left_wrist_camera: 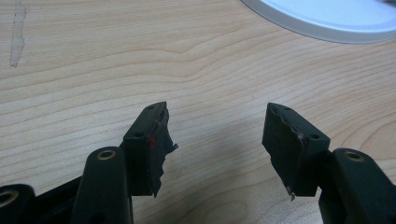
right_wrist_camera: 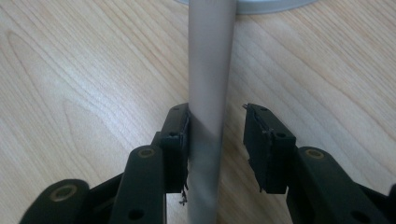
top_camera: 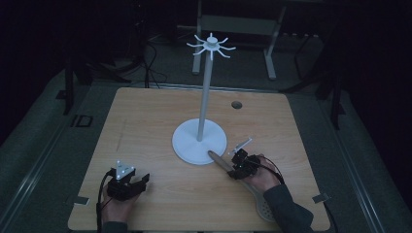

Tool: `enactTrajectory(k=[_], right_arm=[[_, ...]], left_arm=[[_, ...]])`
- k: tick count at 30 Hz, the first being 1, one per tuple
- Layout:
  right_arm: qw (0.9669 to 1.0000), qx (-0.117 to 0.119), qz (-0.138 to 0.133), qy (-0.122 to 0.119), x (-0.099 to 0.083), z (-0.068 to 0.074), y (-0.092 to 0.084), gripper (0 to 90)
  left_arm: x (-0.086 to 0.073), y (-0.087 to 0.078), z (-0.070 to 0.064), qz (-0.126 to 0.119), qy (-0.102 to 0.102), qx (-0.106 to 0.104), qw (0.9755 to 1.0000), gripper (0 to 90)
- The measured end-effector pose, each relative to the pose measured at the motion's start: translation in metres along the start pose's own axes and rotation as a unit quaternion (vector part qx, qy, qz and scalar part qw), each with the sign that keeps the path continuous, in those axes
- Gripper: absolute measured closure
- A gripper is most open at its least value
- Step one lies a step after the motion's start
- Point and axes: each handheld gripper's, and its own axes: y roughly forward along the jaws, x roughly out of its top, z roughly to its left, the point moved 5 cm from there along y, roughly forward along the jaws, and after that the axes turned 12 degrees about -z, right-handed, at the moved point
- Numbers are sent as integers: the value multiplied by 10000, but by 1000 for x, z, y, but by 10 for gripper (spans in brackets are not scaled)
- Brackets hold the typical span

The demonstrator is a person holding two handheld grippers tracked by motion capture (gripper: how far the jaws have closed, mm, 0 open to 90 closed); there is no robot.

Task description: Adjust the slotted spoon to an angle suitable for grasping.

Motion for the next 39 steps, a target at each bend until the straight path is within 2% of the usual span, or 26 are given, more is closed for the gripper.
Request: enactTrajectory(k=[13,15,16,22,25,27,33,39], right_arm=[[9997,-58,110,-233,8,2,11,610],[9995,-80,119,-287,10,3,12,651],[9994,-63,117,-305,10,4,12,703],[9992,-139,86,-375,11,6,12,720],[9991,-169,-42,-394,13,7,8,723],[9986,-190,-235,-432,17,8,1,727],[9976,-220,-443,-491,23,10,-9,732],[9953,-313,-767,-511,27,10,-20,734]], left_arm=[[0,0,-1,0,5,-13,10000,413],[0,1,-1,2,20,-22,10000,412],[0,1,-1,3,20,-20,10000,413],[0,0,-1,-5,7,-18,10000,413],[0,0,-1,4,10,-17,10000,413],[0,1,-1,6,15,-21,10000,413],[0,1,0,-2,8,-15,10000,413],[0,1,-1,4,17,-24,10000,412]])
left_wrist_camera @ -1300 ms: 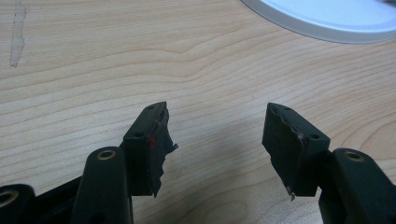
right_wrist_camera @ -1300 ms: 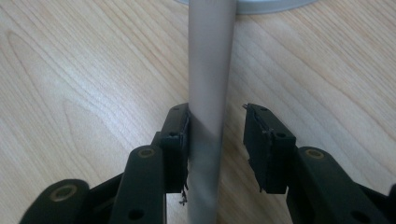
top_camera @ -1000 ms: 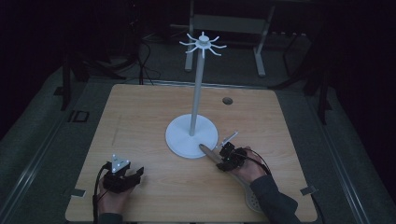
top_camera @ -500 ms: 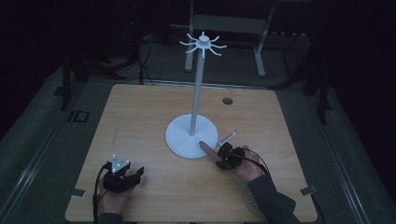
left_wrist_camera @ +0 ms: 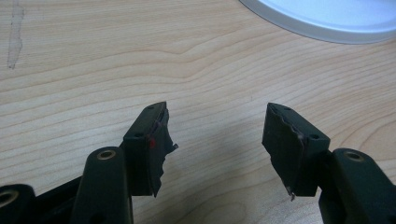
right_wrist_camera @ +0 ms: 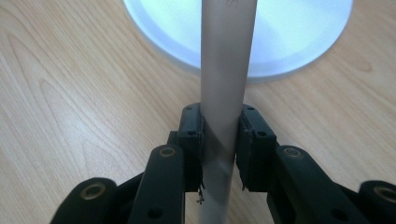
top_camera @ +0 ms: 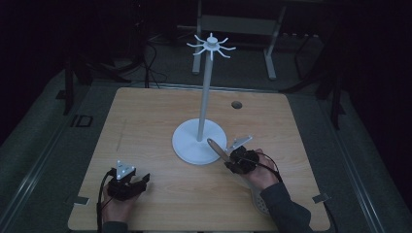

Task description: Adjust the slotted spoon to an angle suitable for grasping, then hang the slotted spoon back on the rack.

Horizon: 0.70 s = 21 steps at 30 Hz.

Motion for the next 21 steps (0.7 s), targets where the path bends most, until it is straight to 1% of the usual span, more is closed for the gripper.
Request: enactTrajectory(k=[5,6,8,11,15,16,17,18,19,21], right_arm=[[9998,-54,-195,52,4,-3,-6,735],[9994,-83,-337,83,6,-4,-11,735],[9988,-115,-462,82,9,-6,-14,735],[9981,-153,-594,88,12,-7,-18,735],[9961,-204,-850,80,17,-9,-23,735],[9961,-204,-850,80,17,-9,-23,735],[9954,-209,-933,103,18,-9,-25,735],[9935,-213,-1111,86,21,-10,-28,735],[9932,-223,-1138,101,22,-9,-29,735],[9906,-264,-1336,85,26,-10,-32,735]], left_arm=[[0,0,-1,-2,2,-12,10000,413],[0,0,-1,-4,6,-11,10000,413],[0,1,-1,1,4,-4,10000,412],[0,0,-1,7,24,0,10000,413],[0,0,-1,0,9,3,10000,413],[0,0,-1,0,9,3,10000,413],[0,0,-1,0,9,3,10000,413],[0,1,-1,8,23,4,10000,413],[0,0,-1,8,20,3,10000,413],[0,0,0,-7,15,3,10000,413]])
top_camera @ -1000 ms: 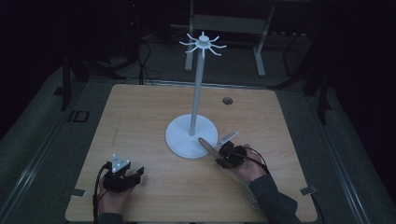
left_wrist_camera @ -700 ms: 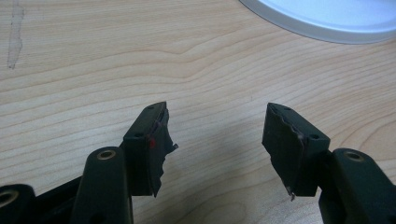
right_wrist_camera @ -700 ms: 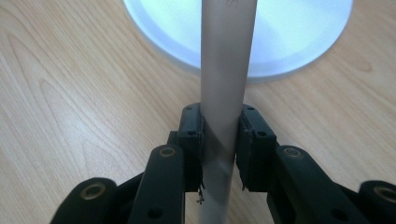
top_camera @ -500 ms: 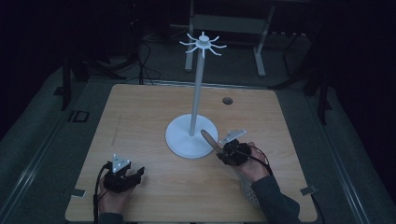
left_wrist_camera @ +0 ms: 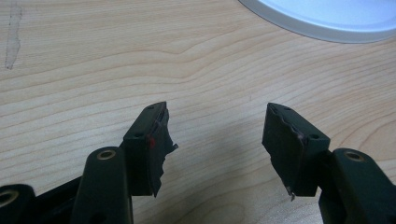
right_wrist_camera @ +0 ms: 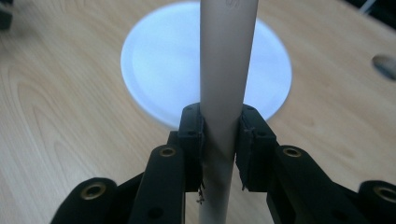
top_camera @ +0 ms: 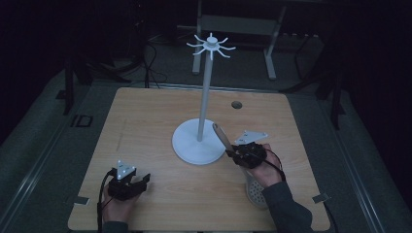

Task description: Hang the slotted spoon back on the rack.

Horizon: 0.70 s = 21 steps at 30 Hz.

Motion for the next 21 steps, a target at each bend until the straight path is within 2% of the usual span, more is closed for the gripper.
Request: enactTrajectory(k=[1,2,7,12,13,15,20,21], right_arm=[[10000,0,0,0,0,0,0,735],[9999,-34,-153,-13,5,0,-3,735],[9984,-115,-556,-59,18,-1,-9,736],[9957,-68,-923,-70,30,-1,-14,736],[9957,-68,-923,-70,30,-1,-14,736],[9936,-125,-1124,-74,34,-1,-17,737],[9907,-203,-1338,-121,40,-1,-22,737],[9889,-254,-1461,-93,43,-2,-24,737]], left_arm=[[0,0,0,0,0,0,10000,413],[0,0,0,-13,-3,-3,10000,413],[0,-1,0,-26,-11,2,10000,413],[0,-1,0,-39,-26,21,10000,413],[0,-1,0,-39,-26,21,10000,413],[0,-1,0,-37,-18,14,10000,413],[0,-1,0,-38,-13,4,10000,413],[0,-1,0,-39,-9,6,10000,413]])
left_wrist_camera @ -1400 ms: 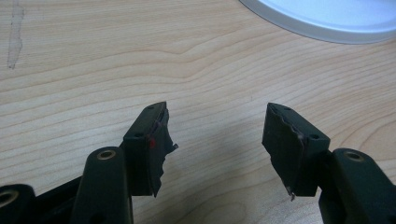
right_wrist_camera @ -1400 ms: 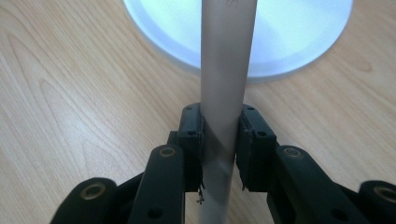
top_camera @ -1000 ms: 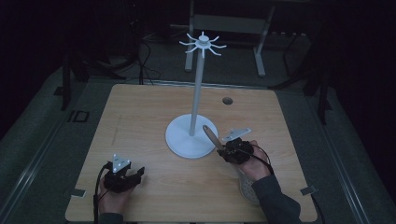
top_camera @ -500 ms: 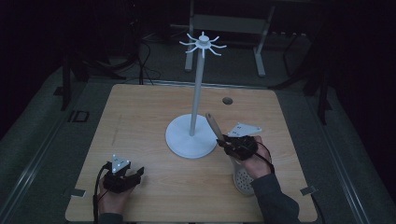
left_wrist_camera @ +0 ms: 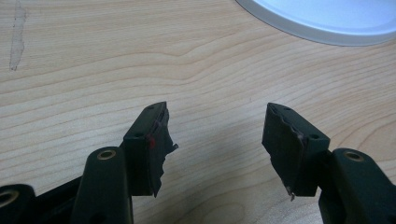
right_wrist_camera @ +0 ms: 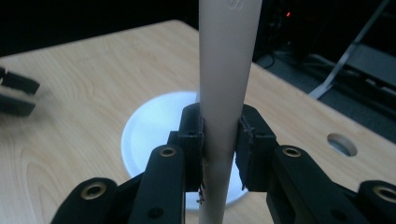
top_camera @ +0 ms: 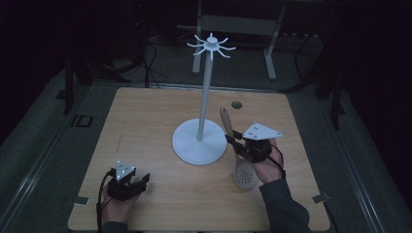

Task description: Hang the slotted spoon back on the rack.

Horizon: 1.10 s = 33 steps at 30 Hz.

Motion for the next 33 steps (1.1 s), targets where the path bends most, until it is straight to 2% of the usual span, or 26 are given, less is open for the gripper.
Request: enactTrajectory(k=[10,33], right_arm=[[9993,-135,-340,69,14,-5,-3,737],[9977,-202,-650,67,33,-2,0,737]], left_arm=[[0,0,0,-18,-24,26,10000,414],[1,0,1,-26,-27,27,10000,413]])
